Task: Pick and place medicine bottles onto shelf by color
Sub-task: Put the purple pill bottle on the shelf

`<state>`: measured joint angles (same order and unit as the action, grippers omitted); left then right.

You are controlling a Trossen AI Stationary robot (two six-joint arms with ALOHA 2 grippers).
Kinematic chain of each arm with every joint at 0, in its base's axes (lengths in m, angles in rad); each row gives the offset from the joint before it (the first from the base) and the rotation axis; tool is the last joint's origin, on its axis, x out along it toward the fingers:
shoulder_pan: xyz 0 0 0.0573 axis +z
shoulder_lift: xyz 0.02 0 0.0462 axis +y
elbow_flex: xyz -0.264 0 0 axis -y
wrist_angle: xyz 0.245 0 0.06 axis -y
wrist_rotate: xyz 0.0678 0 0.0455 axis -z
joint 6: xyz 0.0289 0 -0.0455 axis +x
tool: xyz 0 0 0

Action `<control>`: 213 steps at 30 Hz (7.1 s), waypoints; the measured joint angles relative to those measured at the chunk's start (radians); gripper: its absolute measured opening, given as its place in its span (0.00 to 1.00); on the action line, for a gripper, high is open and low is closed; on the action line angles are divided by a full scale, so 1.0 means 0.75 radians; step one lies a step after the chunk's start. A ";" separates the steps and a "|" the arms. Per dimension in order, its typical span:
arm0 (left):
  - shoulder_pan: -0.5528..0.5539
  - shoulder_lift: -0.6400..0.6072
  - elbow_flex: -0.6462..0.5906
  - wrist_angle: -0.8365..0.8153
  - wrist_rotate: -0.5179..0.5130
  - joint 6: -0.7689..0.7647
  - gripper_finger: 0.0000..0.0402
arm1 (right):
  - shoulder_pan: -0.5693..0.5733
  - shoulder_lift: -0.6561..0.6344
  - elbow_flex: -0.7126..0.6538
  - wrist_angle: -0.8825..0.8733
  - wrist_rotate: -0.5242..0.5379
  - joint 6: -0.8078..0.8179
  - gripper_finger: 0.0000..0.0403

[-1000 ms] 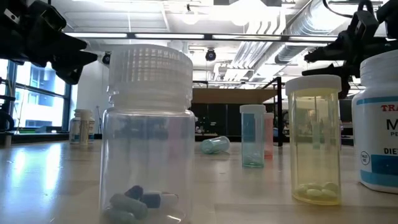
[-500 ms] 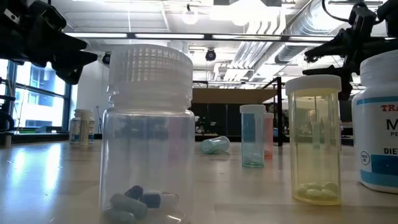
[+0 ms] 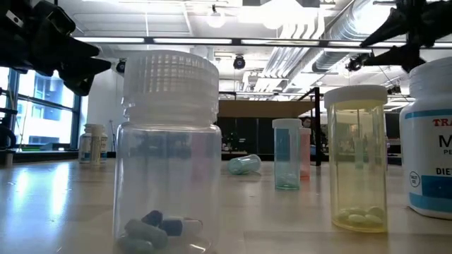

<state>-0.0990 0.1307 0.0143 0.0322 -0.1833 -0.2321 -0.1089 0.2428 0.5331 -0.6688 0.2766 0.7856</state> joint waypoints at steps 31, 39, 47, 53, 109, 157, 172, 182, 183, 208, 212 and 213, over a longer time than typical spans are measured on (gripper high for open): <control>0.000 -0.001 0.000 0.043 -0.001 -0.258 0.39 | -0.155 0.909 0.403 -0.631 -0.305 -0.036 0.48; 0.000 -0.001 0.000 0.044 -0.003 -0.420 0.39 | -0.155 1.074 0.403 -0.598 -0.295 -0.117 0.48; 0.000 -0.001 0.000 0.044 -0.005 -0.420 0.39 | -0.208 1.252 0.403 -0.588 -0.234 -0.175 0.48; 0.000 -0.001 0.000 0.044 -0.005 -0.420 0.39 | -0.258 1.333 0.402 -0.570 -0.235 -0.175 0.48; 0.001 0.000 0.000 0.043 -0.010 -0.420 0.39 | -0.105 1.562 0.650 -0.678 -0.441 -0.115 0.25; 0.001 0.000 0.001 0.043 -0.303 -0.477 0.39 | -0.604 1.635 1.730 -0.730 -0.141 -0.809 0.24; 0.001 0.000 0.001 0.035 -0.310 -0.586 0.39 | -0.655 2.037 2.066 -1.156 -0.183 -1.126 0.24; 0.001 0.000 0.001 0.036 -0.310 -0.599 0.39 | -0.589 2.149 2.063 -1.203 -0.238 -1.164 0.24; 0.001 0.000 0.001 0.035 -0.310 -0.598 0.39 | -0.582 2.161 2.063 -1.203 -0.243 -1.164 0.24; 0.001 0.000 0.001 0.035 -0.305 -0.595 0.39 | -0.565 2.272 2.063 -1.203 -0.122 -1.176 0.24; 0.001 0.000 0.001 0.035 -0.306 -0.594 0.39 | -0.572 2.288 2.063 -1.203 -0.114 -1.182 0.24; 0.001 0.000 0.001 0.035 -0.306 -0.595 0.39 | -0.573 2.288 2.063 -1.203 -0.114 -1.187 0.24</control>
<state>-0.0986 0.1307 0.0147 0.0586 -0.4129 -0.6780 -0.5383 1.9591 2.0800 -1.5711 0.1909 -0.1050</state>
